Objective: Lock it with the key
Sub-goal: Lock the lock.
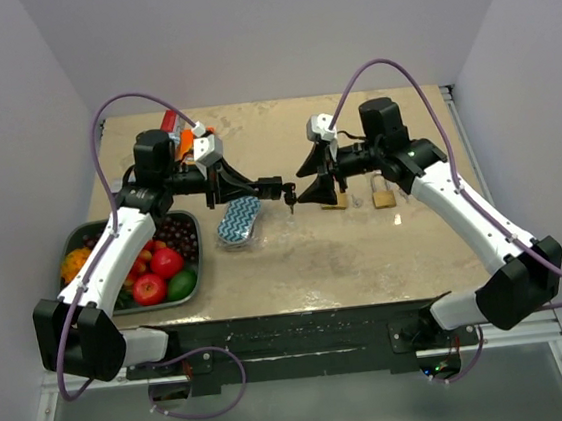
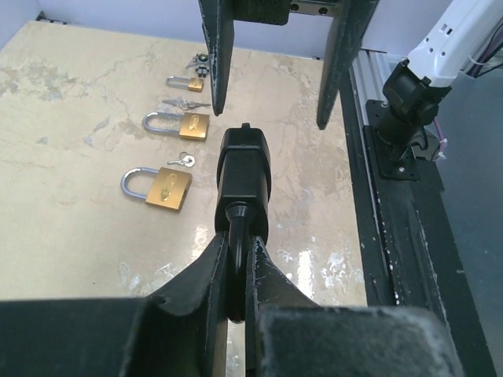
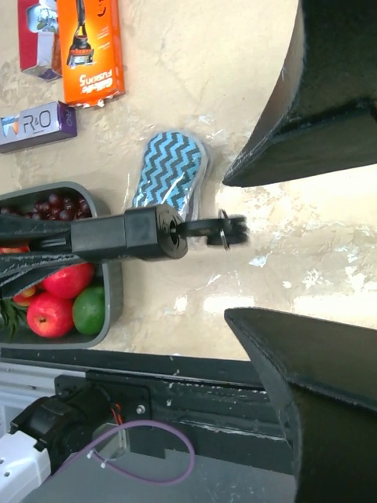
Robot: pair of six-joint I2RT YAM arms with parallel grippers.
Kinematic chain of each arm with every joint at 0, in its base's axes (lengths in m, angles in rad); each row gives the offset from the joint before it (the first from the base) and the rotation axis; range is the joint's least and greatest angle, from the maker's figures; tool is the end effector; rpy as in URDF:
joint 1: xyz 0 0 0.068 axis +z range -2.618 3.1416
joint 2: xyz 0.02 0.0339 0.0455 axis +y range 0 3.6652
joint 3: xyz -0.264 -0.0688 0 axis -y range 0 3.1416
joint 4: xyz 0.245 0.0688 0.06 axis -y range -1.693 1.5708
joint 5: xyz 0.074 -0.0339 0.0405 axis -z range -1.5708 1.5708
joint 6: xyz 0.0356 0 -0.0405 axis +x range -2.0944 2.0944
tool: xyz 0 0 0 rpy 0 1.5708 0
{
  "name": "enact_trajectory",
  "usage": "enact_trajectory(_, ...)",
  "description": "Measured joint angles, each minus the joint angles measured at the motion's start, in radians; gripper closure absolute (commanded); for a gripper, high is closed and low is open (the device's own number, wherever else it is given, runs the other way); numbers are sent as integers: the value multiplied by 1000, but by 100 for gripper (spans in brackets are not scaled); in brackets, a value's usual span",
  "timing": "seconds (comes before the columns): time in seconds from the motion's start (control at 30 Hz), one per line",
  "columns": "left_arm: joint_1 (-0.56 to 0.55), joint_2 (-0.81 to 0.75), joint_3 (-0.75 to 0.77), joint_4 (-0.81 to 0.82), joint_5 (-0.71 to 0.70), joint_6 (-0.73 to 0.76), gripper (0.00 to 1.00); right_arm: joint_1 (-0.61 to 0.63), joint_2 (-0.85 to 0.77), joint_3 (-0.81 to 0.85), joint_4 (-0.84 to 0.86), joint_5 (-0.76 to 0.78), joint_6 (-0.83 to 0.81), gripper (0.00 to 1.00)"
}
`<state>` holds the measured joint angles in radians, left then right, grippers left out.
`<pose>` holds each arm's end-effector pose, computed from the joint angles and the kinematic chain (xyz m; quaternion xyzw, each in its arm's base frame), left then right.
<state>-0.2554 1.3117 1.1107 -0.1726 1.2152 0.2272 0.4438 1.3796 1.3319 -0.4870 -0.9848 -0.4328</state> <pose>0.2672 -0.1043 0.3470 0.4745 0.5817 -0.4781 0.4559 0.2564 0.1548 0.3732 -0.5369 0.5939 0.4131 0.4341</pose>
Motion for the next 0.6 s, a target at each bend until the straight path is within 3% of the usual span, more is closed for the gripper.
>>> enact_trajectory(0.4, -2, 0, 0, -22, 28, -1, 100, 5, 9, 0, 31, 26, 14, 48)
enact_trajectory(0.6, -14, -2, 0, 5, 27, -28, 100, 42, 32, 0, 39, 27, 10, 67)
